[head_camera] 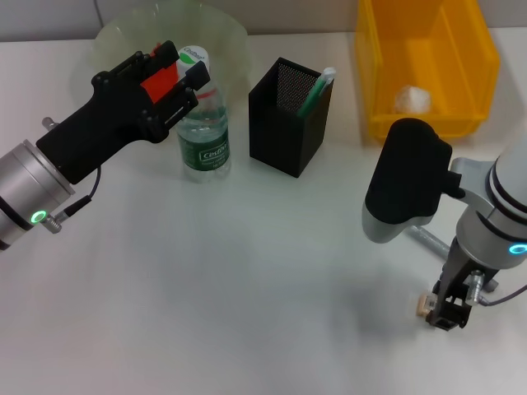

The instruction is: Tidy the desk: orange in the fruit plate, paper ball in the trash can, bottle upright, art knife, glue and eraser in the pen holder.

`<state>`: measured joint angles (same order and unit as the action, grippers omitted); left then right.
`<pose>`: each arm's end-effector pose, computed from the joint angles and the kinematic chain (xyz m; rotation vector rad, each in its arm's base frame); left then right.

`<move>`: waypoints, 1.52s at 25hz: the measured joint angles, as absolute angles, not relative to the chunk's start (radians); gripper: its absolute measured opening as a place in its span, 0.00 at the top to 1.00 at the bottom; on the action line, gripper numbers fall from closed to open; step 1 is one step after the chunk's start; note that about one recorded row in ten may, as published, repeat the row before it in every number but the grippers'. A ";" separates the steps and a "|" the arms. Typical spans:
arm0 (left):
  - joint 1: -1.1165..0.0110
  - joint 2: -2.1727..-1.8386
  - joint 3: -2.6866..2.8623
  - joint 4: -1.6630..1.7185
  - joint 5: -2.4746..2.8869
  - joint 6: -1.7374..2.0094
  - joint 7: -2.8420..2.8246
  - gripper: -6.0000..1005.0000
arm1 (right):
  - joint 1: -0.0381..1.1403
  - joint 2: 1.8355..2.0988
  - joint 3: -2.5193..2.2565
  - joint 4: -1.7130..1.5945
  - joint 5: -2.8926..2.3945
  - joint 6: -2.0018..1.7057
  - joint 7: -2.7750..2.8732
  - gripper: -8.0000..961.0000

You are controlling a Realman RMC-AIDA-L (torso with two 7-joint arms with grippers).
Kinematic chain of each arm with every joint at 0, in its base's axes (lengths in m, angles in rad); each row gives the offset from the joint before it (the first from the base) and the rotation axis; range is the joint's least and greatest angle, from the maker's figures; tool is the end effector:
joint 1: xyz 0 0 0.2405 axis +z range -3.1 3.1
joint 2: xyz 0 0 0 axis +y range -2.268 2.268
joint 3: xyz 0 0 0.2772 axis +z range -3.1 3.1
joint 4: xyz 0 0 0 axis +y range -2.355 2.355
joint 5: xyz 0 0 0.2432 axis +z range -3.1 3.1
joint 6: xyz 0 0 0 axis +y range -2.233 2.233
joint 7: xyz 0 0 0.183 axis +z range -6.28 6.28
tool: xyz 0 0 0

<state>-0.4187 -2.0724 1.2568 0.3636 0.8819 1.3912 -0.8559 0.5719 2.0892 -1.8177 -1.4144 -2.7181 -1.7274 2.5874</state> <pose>-0.2690 0.3802 -0.0576 -2.1933 -0.4615 -1.1613 0.2088 0.3277 -0.0962 -2.7096 0.5699 -1.1211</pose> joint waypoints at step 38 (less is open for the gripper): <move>-0.411 -2.075 1.257 0.364 0.880 1.407 -0.854 0.44 | 0.694 2.083 -1.499 -1.495 -2.590 -1.242 2.587 0.67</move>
<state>-0.4114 -2.0754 1.2572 0.3641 0.8804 1.4075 -0.8544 0.6944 2.0829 -1.4988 -1.4948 -2.5901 -1.2423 2.5867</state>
